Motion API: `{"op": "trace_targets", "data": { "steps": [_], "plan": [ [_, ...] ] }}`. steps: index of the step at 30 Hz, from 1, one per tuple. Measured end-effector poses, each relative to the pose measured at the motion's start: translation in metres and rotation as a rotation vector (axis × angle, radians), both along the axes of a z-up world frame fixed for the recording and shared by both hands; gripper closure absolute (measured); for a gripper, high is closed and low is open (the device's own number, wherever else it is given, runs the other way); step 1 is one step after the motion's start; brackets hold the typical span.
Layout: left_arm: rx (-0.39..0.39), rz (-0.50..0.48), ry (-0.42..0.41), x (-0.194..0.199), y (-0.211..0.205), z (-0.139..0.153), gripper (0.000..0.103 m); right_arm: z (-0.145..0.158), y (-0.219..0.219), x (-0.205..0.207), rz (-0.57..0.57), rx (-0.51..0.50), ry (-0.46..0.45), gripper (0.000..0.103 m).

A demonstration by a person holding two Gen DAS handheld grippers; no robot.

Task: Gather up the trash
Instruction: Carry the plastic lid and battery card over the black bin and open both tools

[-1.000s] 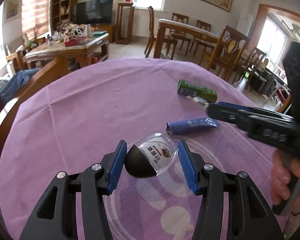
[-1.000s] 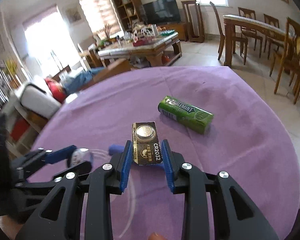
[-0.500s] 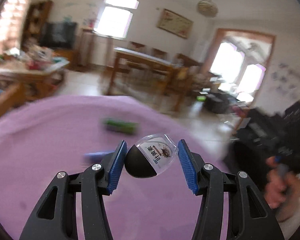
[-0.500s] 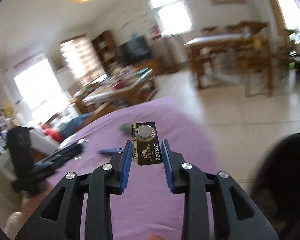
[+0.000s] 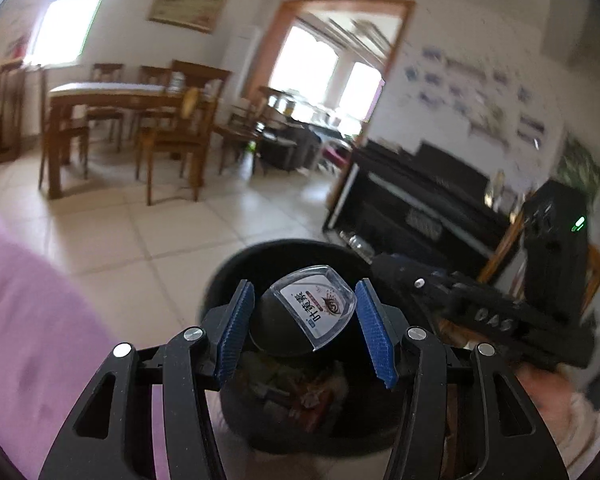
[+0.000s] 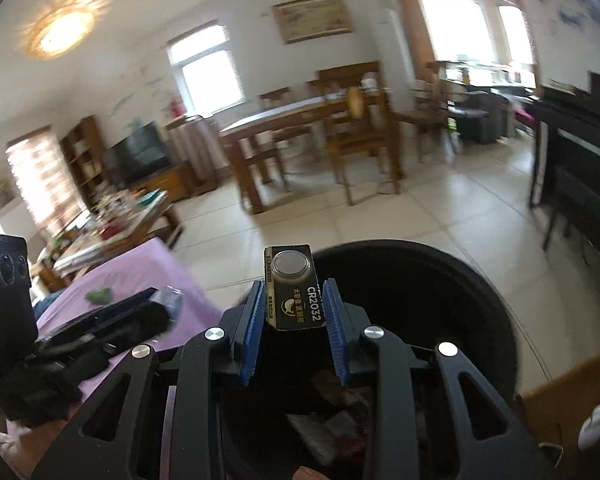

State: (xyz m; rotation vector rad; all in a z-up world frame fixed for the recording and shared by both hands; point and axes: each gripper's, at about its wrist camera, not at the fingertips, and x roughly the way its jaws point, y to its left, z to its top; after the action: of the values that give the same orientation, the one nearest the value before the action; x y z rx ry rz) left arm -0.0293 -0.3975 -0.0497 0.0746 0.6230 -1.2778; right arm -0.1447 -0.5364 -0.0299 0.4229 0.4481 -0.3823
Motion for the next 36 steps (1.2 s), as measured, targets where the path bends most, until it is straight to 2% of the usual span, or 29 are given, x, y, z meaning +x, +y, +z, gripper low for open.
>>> {"op": "trace_targets", "data": {
  "steps": [3, 6, 17, 30, 32, 33, 36],
  "plan": [
    [0.032, -0.018, -0.026, -0.003, -0.03, -0.012, 0.05, -0.009, -0.011, -0.007, -0.061, 0.005, 0.004, 0.073],
    [0.048, -0.031, -0.019, -0.001, -0.046, -0.023, 0.05, -0.02, -0.019, -0.014, -0.098, 0.014, 0.021, 0.073],
    [0.076, -0.1, -0.033, 0.001, -0.042, -0.028, 0.05, -0.041, -0.024, -0.012, -0.113, 0.018, 0.081, 0.073],
    [0.13, -0.117, -0.083, -0.009, -0.043, -0.028, 0.049, -0.041, -0.03, -0.011, -0.111, 0.032, 0.105, 0.072],
    [0.139, -0.112, -0.085, -0.01, -0.046, -0.027, 0.045, -0.04, -0.031, -0.01, -0.112, 0.036, 0.106, 0.071],
    [0.142, -0.103, -0.091, -0.009, -0.045, -0.027, 0.035, -0.04, -0.032, -0.01, -0.112, 0.039, 0.104, 0.071],
    [0.134, -0.094, -0.107, -0.011, -0.042, -0.025, 0.023, -0.041, -0.035, -0.01, -0.108, 0.046, 0.107, 0.07]
  ]
}}
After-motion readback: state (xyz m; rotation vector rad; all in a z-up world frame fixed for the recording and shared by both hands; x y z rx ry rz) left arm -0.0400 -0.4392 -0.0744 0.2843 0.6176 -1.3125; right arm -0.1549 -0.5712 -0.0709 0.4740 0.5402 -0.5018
